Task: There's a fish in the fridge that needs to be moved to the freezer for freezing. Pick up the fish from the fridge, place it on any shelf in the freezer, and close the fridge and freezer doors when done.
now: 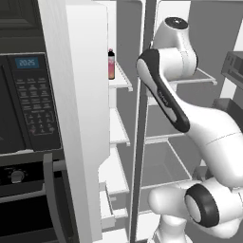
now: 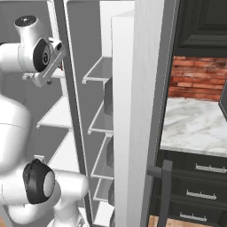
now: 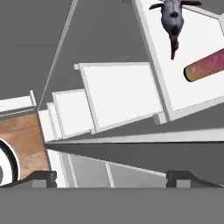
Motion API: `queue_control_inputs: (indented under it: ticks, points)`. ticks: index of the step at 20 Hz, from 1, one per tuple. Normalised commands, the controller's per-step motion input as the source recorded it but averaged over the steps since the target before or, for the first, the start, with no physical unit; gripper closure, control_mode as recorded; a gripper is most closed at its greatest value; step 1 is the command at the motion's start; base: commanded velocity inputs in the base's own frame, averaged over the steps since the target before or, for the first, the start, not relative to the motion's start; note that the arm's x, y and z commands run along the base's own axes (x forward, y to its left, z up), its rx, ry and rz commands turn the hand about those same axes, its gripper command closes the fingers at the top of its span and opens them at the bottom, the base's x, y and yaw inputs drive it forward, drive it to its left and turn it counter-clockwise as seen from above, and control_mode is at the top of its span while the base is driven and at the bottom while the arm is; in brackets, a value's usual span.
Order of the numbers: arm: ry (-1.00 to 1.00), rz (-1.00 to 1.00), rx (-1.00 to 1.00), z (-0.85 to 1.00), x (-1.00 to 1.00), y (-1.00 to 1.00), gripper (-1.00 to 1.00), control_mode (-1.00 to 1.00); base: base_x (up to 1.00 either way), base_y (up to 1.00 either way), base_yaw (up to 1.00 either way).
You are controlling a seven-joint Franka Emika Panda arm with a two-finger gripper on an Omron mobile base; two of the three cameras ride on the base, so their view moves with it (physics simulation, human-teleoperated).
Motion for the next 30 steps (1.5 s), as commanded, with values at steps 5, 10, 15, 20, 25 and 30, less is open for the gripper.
queue_control_inputs:
  ticks: [5,10,15,20,25,30]
  points:
    - [-0.03,-0.30,0.13,0.00,-0.37,-0.53,-1.00,-1.00,0.00,0.00,0.00]
    - [-0.14,-0.49,0.23,-0.01,-0.02,-0.13,-1.00,-1.00,0.00,0.00,0.00]
    - [-0.16,-0.63,0.33,-0.08,-0.01,-0.01,-1.00,-1.00,0.00,0.00,0.00]
    - [-0.16,-0.44,0.46,-0.15,-0.30,-0.11,-1.00,-1.00,0.00,0.00,0.00]
    - [-0.10,-0.13,0.34,-0.27,-0.64,-0.22,-1.00,-1.00,0.00,0.00,0.00]
    - [-0.15,0.00,0.14,-0.18,-0.49,-0.07,-1.00,-1.00,0.00,0.00,0.00]
